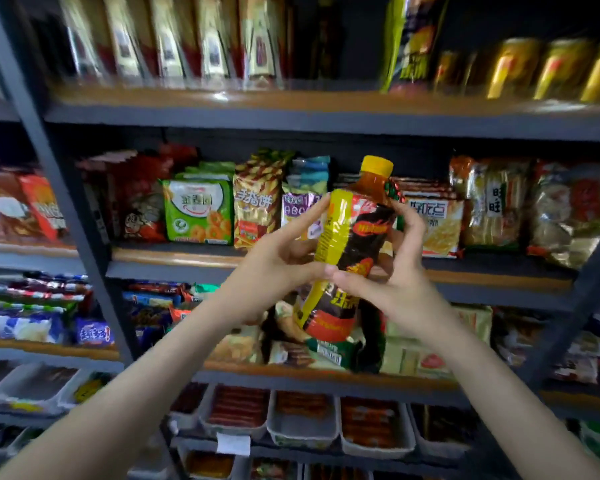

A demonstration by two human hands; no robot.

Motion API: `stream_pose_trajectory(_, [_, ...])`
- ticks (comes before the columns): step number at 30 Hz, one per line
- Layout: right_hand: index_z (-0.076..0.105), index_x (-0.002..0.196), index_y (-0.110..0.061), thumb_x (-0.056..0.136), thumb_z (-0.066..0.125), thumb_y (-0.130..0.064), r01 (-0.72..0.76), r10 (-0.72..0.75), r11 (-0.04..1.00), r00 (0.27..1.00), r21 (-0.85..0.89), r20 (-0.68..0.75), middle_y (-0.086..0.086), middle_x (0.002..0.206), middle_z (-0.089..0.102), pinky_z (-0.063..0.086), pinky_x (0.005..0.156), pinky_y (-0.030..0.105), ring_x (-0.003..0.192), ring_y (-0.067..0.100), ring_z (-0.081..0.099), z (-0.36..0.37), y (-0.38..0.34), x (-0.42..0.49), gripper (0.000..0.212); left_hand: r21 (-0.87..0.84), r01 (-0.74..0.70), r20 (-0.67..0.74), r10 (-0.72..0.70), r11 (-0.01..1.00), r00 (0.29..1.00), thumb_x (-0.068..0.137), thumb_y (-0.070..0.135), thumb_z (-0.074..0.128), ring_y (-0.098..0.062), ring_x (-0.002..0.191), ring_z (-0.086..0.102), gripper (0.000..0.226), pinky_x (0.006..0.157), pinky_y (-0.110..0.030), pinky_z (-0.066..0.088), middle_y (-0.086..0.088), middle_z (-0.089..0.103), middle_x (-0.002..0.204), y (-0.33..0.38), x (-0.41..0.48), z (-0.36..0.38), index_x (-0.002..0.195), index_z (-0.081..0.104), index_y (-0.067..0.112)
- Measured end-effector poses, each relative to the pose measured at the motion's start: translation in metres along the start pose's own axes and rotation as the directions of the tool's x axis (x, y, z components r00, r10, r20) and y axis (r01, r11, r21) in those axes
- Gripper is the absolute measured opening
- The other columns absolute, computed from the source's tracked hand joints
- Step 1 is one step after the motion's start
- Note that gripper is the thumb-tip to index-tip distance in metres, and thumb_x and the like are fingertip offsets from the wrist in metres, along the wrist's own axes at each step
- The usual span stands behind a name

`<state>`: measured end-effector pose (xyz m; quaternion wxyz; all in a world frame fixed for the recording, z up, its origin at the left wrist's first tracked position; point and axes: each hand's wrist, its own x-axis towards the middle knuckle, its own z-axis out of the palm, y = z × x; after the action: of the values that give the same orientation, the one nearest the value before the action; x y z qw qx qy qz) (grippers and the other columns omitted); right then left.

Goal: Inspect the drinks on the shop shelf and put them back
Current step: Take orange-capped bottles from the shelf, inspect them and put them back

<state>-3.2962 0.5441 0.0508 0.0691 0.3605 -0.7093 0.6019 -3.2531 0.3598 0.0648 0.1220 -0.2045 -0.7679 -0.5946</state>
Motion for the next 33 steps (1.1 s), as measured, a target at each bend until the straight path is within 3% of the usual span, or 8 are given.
stream_pose_trajectory(4, [0.019,0.129,-0.058,0.065,0.081,-0.035,0.185,-0.189,0.981,0.978,-0.048,-0.092,-0.004,0.138,0.046,0.051,0.087,0.019,0.114,0.003,0.059,0.008,-0.024,0.038,0.092,0.011,-0.155,0.02,0.155,0.988,0.988,0.082,0.003,0.072,-0.003,0.098,0.062,0.08,0.08,-0.022,0.054,0.003,0.069,0.118,0.012,0.033,-0.041,0.136,0.041,0.053])
stream_pose_trajectory(7, [0.019,0.135,-0.065,0.071,0.079,-0.029,0.347,-0.359,0.932,0.92,-0.103,-0.153,-0.01,0.137,0.051,0.05,0.091,0.021,0.118,0.007,0.058,0.013,-0.039,0.058,0.094,0.101,-0.304,0.086,0.296,0.947,0.951,0.082,0.023,0.071,-0.014,0.126,0.055,0.072,0.099,-0.041,0.049,0.007,0.059,0.135,0.029,0.054,-0.063,0.136,0.039,0.06])
stream_pose_trajectory(11, [0.023,0.14,-0.054,0.077,0.076,-0.014,0.536,-0.562,0.827,0.793,-0.169,-0.236,0.0,0.142,0.044,0.053,0.092,0.029,0.122,0.014,0.055,0.012,-0.07,0.098,0.091,0.291,-0.449,0.055,0.454,0.845,0.889,0.096,0.029,0.052,0.001,0.105,0.063,0.05,0.084,-0.015,0.05,0.019,0.056,0.135,0.066,0.086,-0.092,0.141,0.036,0.045])
stream_pose_trajectory(14, [0.024,0.141,-0.04,0.081,0.076,-0.009,0.582,-0.648,0.762,0.684,-0.284,-0.335,0.019,0.15,0.03,0.05,0.098,0.042,0.133,0.027,0.045,-0.001,-0.087,0.145,0.085,0.696,-0.427,-0.036,0.623,0.577,0.782,0.101,0.034,0.045,0.012,0.126,0.04,0.047,0.102,-0.006,0.03,0.018,0.044,0.143,0.08,0.127,-0.122,0.147,0.037,0.032])
stream_pose_trajectory(17, [0.014,0.143,-0.039,0.081,0.076,-0.013,0.54,-0.686,0.724,0.627,-0.429,-0.368,0.013,0.155,0.024,0.044,0.104,0.051,0.14,0.029,0.035,-0.02,-0.098,0.192,0.092,0.926,-0.255,-0.026,0.72,0.279,0.694,0.096,0.033,0.044,-0.031,0.139,0.034,0.055,0.115,-0.038,0.024,-0.017,0.037,0.151,0.077,0.171,-0.15,0.147,0.04,0.016])
stream_pose_trajectory(24, [0.017,0.144,-0.054,0.08,0.078,-0.016,0.262,-0.479,0.776,0.837,-0.574,-0.265,-0.014,0.153,0.032,0.033,0.114,0.04,0.139,0.015,0.035,-0.04,-0.094,0.243,0.096,0.987,-0.072,-0.053,0.714,0.144,0.698,0.091,0.03,0.053,-0.039,0.145,0.021,0.061,0.116,-0.056,0.013,-0.023,0.027,0.154,0.06,0.215,-0.175,0.148,0.038,0.016])
stream_pose_trajectory(29, [0.016,0.147,-0.051,0.081,0.077,-0.018,0.11,-0.343,0.763,0.904,-0.637,-0.255,0.002,0.136,0.05,0.05,0.09,0.033,0.114,0.02,0.055,-0.05,-0.081,0.264,0.096,0.99,-0.057,-0.046,0.671,0.131,0.74,0.091,0.052,0.035,-0.034,0.147,0.016,0.068,0.118,-0.048,0.006,-0.017,0.021,0.158,0.05,0.221,-0.182,0.152,0.028,0.022])
stream_pose_trajectory(33, [0.003,0.15,-0.045,0.086,0.072,-0.028,-0.014,-0.276,0.632,0.931,-0.775,-0.241,0.01,0.136,0.043,0.041,0.083,0.026,0.104,0.017,0.046,-0.054,-0.081,0.275,0.096,0.991,-0.072,-0.022,0.687,0.108,0.727,0.092,0.056,0.035,-0.033,0.147,0.015,0.071,0.12,-0.051,0.009,-0.016,0.018,0.159,0.045,0.225,-0.188,0.154,0.024,0.023])
